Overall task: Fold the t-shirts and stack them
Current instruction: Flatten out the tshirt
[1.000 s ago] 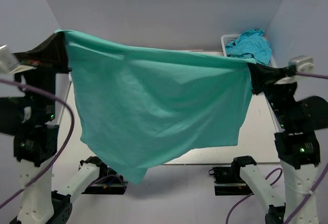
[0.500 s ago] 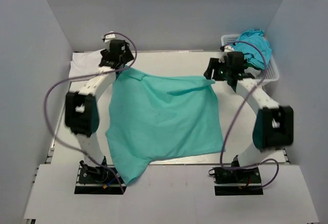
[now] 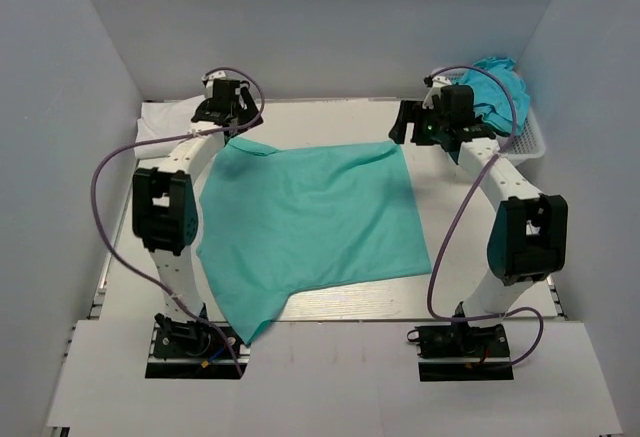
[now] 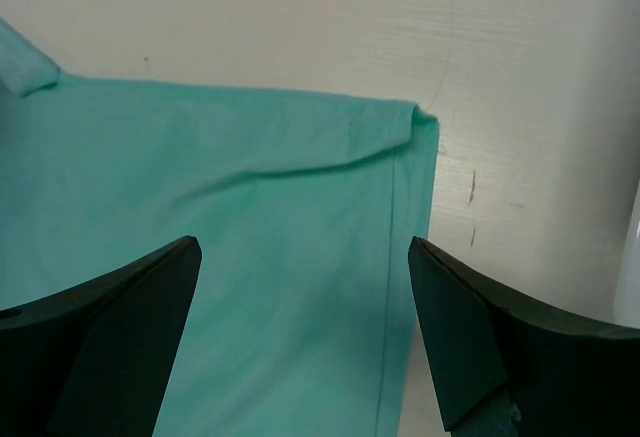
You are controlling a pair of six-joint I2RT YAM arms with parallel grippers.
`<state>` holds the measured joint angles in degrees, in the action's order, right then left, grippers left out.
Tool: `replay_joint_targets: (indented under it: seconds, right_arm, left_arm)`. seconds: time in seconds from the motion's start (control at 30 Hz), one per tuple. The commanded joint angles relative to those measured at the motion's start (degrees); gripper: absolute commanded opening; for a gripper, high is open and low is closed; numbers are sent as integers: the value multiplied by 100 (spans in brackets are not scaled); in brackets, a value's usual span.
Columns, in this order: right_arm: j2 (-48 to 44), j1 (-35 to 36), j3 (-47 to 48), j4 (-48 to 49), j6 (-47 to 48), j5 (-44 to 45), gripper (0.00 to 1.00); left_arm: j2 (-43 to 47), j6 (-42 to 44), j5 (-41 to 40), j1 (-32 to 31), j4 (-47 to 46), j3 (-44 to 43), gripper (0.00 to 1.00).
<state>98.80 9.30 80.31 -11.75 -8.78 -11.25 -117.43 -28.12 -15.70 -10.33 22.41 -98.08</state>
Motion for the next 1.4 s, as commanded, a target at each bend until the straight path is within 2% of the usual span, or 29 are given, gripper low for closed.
replay_joint_targets:
  seconds: [0.0, 0.07, 0.13, 0.23, 0.47, 0.73, 0.83, 0.87, 1.0, 1.1, 1.2, 1.37]
  right_arm:
    - [-344, 72, -463, 111, 8, -229, 90]
    - [-362, 142, -612, 103, 42, -316, 90]
    - [-257, 230, -666, 94, 69, -457, 90]
    - [-11, 379, -614, 76, 95, -545, 90]
    - [1069, 564, -8, 76, -141, -686, 90]
    - [2263, 555, 974, 1269, -1169, -493, 90]
    - [2766, 503, 1485, 1184, -1513, 15, 90]
    - [3115, 503, 1957, 975, -1696, 235, 90]
    - [3759, 459, 2769, 903, -2005, 517, 90]
    - [4374, 406, 3927, 245, -2163, 536, 90]
    - [4586, 371, 3940, 172, -2278, 492, 90]
    - [4428, 318, 3387, 165, -2260, 623, 90]
  left_arm:
    - [1220, 26, 585, -74, -642, 841, 100]
    - [1624, 26, 734, -127, -695, 1439, 100]
    - [1766, 26, 1182, -127, -695, 1886, 100]
    - [1837, -36, 1447, -127, -695, 2353, 100]
    - [1663, -44, 1896, -127, -765, 2777, 100]
    - [1091, -335, 1528, -48, -704, 2830, 100]
    - [950, -335, 1377, -48, -510, 2689, 100]
    - [950, -335, 1229, -48, -432, 2689, 100]
    - [950, -335, 956, -48, -378, 2689, 100]
    - [1002, -335, 745, -48, -238, 2689, 100]
    - [1002, -335, 604, 4, -167, 2689, 100]
    - [1055, -335, 349, 4, -219, 2576, 100]
